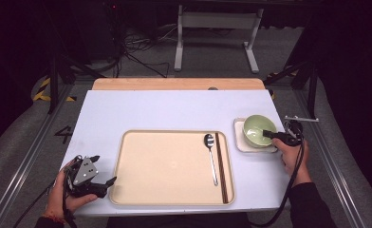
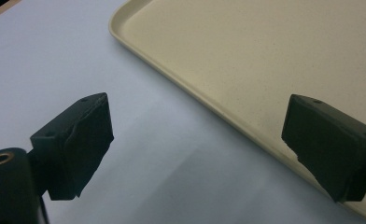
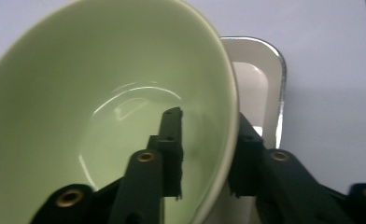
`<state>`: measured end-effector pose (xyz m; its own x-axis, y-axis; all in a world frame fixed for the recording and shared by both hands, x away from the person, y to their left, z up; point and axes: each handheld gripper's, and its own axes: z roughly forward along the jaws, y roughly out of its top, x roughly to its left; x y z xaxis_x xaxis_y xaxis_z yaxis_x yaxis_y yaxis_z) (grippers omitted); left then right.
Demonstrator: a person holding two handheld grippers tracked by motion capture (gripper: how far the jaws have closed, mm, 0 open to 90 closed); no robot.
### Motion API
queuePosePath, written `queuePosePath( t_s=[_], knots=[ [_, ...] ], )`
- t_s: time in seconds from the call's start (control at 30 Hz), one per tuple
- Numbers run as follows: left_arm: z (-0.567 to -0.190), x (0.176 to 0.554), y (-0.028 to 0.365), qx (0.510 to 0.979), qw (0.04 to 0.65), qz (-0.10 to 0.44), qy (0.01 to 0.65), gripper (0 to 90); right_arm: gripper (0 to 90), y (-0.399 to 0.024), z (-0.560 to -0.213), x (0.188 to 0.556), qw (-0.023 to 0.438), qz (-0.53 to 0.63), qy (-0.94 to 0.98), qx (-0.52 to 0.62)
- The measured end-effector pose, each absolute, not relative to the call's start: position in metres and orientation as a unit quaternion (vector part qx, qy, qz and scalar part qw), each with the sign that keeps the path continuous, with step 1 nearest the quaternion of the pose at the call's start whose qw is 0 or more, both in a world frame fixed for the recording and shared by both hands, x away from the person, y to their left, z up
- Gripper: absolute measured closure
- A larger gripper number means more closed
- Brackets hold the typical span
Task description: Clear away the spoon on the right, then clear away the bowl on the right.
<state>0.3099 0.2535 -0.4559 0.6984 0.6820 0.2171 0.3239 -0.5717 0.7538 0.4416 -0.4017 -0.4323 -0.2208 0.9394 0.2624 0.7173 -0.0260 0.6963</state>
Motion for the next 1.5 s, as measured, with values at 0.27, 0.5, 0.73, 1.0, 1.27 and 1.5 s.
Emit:
queuePosePath(
  t_s=[0.27,0.5,0.73,1.0,1.27,1.5],
  knots=[
    [-0.454,0.307,0.258,0.843,0.366,0.255,0.301,9.6,83.2,-0.402,-0.432,0.446,0.158,0.39,0.68,0.601],
    [-0.455,0.305,0.258,0.843,0.364,0.256,0.302,9.6,83.9,-0.399,-0.427,0.443,0.17,0.386,0.681,0.598],
    [-0.454,0.304,0.26,0.842,0.364,0.257,0.303,9.7,83.3,-0.396,-0.422,0.441,0.179,0.393,0.68,0.593],
    [-0.454,0.303,0.261,0.84,0.367,0.258,0.304,9.7,83.0,-0.397,-0.418,0.44,0.194,0.395,0.676,0.591],
    [-0.454,0.302,0.26,0.84,0.365,0.26,0.306,9.6,82.9,-0.399,-0.414,0.436,0.211,0.408,0.665,0.589],
    [-0.454,0.302,0.261,0.839,0.367,0.261,0.307,9.7,82.8,-0.404,-0.41,0.434,0.223,0.417,0.657,0.587]
  ],
)
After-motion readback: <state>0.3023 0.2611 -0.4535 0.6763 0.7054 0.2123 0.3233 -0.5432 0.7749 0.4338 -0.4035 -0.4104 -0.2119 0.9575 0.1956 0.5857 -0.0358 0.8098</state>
